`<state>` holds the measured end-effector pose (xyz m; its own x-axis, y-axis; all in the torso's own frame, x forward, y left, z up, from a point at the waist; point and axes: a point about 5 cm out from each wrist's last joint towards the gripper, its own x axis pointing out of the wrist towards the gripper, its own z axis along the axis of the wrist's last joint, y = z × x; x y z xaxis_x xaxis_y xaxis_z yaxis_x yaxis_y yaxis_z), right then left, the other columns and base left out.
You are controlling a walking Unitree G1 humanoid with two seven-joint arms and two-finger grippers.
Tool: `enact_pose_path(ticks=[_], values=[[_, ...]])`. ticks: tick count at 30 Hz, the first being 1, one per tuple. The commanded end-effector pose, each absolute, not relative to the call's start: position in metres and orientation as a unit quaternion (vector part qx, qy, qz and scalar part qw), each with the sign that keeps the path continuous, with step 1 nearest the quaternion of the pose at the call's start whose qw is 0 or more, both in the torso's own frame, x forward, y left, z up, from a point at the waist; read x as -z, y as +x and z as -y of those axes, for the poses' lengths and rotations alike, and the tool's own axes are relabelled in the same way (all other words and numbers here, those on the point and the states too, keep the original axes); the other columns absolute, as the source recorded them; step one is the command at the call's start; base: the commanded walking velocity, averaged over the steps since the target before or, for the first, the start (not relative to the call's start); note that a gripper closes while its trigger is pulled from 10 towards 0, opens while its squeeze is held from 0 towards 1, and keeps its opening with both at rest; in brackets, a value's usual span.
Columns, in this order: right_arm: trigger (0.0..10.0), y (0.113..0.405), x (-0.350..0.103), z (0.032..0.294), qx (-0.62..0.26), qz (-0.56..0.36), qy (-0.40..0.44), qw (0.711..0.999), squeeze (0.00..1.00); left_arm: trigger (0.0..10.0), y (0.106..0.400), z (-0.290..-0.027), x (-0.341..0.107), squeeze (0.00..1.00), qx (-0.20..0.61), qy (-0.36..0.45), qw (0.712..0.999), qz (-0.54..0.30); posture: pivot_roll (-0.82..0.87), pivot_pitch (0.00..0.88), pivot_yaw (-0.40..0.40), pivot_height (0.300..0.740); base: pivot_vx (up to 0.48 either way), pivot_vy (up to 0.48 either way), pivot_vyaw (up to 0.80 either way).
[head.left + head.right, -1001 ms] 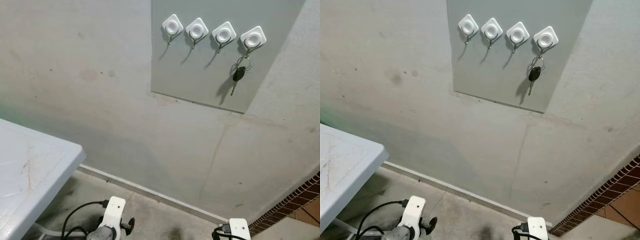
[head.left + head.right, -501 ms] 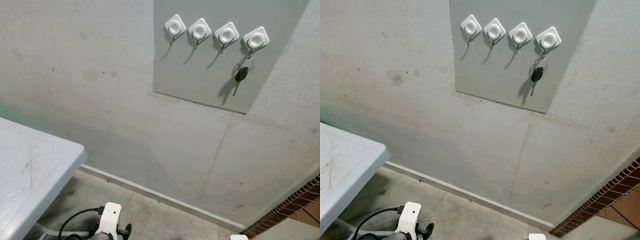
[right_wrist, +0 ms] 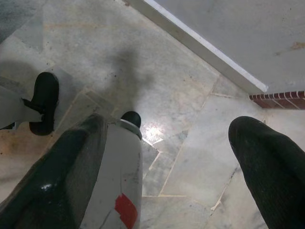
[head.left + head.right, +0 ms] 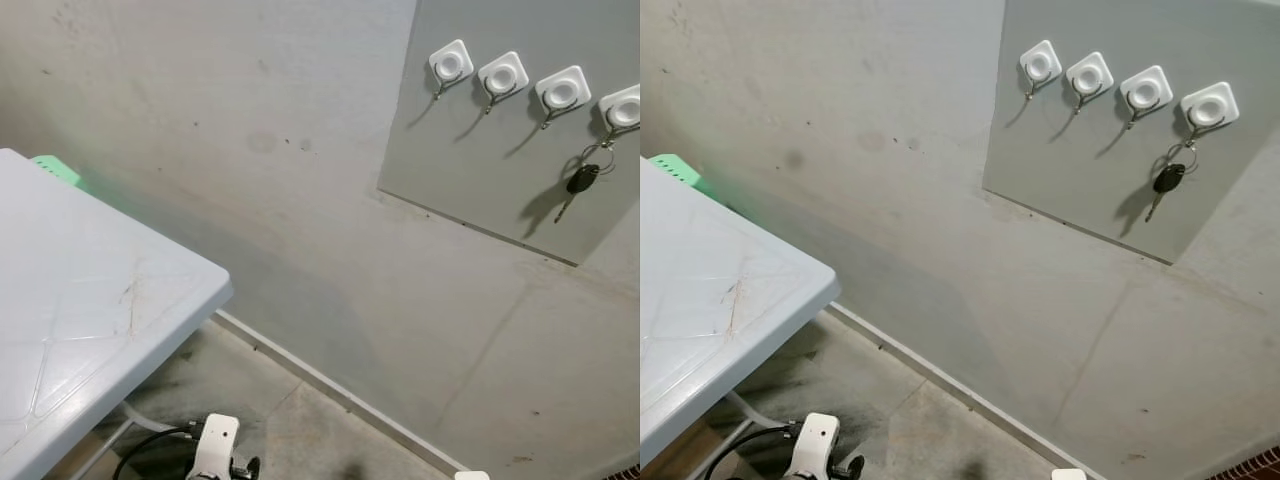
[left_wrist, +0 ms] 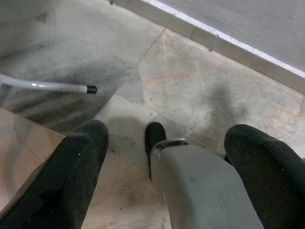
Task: Hang keys on a hook
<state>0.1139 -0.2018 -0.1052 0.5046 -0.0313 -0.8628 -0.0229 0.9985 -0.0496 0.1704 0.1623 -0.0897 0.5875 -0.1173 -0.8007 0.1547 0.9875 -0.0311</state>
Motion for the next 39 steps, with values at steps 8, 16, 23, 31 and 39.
enact_pose_path(ticks=[8,16,23,31,39], values=[[10.0,0.1153,0.1052,0.2007,0.001,-0.499,-0.033,0.866,0.00,10.0,0.1639,-0.1678,0.0927,0.00,0.059,0.015,0.885,-0.462,0.13,0.000,-0.029,0.740,0.000,0.000,0.80],[10.0,0.1186,0.1046,0.1987,-0.006,-0.496,-0.042,0.867,0.00,10.0,0.1689,-0.1673,0.0906,0.00,0.059,0.014,0.888,-0.456,0.13,0.000,-0.032,0.740,0.000,0.000,0.80],[10.0,0.1201,0.1037,0.1996,-0.006,-0.491,-0.039,0.870,0.00,10.0,0.1727,-0.1669,0.0891,0.00,0.056,0.009,0.889,-0.454,0.13,0.000,-0.035,0.740,0.000,0.000,0.80],[10.0,0.1200,0.1034,0.2021,-0.007,-0.492,-0.045,0.869,0.00,10.0,0.1707,-0.1667,0.0902,0.00,0.055,0.010,0.887,-0.459,0.13,0.000,-0.039,0.740,0.000,0.000,0.80],[10.0,0.1202,0.1034,0.2023,-0.014,-0.494,-0.052,0.868,0.00,10.0,0.1714,-0.1664,0.0900,0.00,0.055,0.009,0.887,-0.459,0.14,0.000,-0.044,0.740,0.000,0.000,0.80]])
